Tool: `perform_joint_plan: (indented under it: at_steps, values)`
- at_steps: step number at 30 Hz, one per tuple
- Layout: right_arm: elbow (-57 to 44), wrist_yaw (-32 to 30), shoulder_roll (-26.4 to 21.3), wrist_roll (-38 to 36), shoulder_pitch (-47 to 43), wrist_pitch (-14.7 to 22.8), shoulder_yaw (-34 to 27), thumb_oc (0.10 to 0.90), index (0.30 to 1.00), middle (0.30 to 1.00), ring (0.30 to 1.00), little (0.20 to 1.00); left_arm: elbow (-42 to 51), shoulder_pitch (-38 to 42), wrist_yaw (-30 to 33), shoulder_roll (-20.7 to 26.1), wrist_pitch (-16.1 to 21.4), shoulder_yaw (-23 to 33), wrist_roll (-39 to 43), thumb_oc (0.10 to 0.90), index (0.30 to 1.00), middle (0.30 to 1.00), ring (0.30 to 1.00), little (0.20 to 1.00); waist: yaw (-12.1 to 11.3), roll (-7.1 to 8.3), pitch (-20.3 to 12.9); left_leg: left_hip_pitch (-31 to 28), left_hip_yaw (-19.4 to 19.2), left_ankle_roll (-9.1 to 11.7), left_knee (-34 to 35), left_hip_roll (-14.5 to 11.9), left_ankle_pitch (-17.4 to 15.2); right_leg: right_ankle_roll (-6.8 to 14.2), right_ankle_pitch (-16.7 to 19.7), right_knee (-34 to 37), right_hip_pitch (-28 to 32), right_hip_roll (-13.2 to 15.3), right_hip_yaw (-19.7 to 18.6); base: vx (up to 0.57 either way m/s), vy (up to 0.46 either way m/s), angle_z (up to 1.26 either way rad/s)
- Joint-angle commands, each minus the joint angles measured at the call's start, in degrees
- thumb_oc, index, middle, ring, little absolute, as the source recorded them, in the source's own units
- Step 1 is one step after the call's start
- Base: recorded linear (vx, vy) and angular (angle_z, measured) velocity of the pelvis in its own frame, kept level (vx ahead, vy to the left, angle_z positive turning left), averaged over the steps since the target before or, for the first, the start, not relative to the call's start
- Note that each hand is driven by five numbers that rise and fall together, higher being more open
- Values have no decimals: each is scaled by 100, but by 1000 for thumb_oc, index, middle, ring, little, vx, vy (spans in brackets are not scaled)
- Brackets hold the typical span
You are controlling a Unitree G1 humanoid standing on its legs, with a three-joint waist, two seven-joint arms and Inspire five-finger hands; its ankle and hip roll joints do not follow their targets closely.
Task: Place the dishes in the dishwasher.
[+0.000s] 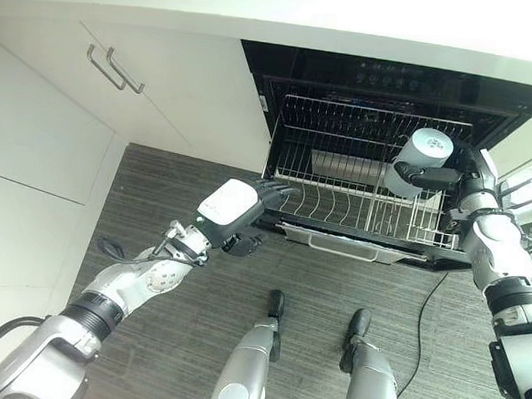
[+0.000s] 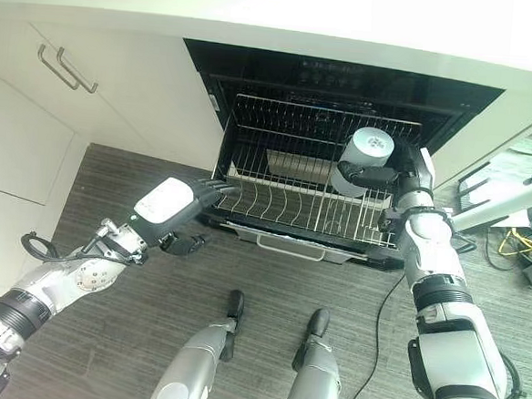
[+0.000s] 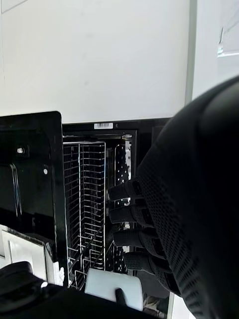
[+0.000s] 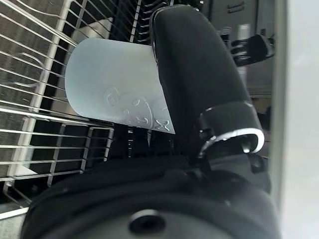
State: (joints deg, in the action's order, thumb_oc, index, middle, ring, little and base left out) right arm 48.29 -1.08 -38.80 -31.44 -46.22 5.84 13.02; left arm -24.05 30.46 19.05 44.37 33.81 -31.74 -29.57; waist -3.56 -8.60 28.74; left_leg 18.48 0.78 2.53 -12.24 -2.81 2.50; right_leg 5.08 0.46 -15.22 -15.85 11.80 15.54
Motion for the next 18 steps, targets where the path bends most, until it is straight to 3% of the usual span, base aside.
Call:
perform_joint_plan:
  at_steps: [1,18]
  values:
    - [-78,-157,-270,200,-676,592,4,400,300,300,300,300,534,213,62,156,293,326,500,800,900,900,900,900,-23,22,-424,167,-453,-92,-495,116,-943,206,-855,-197,42,-309,-316,-28,9,9]
    - [288,-344,143,479,-241,686,-127,400,300,300,300,300,822,309,42,13,194,404,450,800,900,900,900,900,-17,-70,-253,294,-463,-155,-495,221,-902,185,-839,-406,-252,-262,-365,-4,5,0]
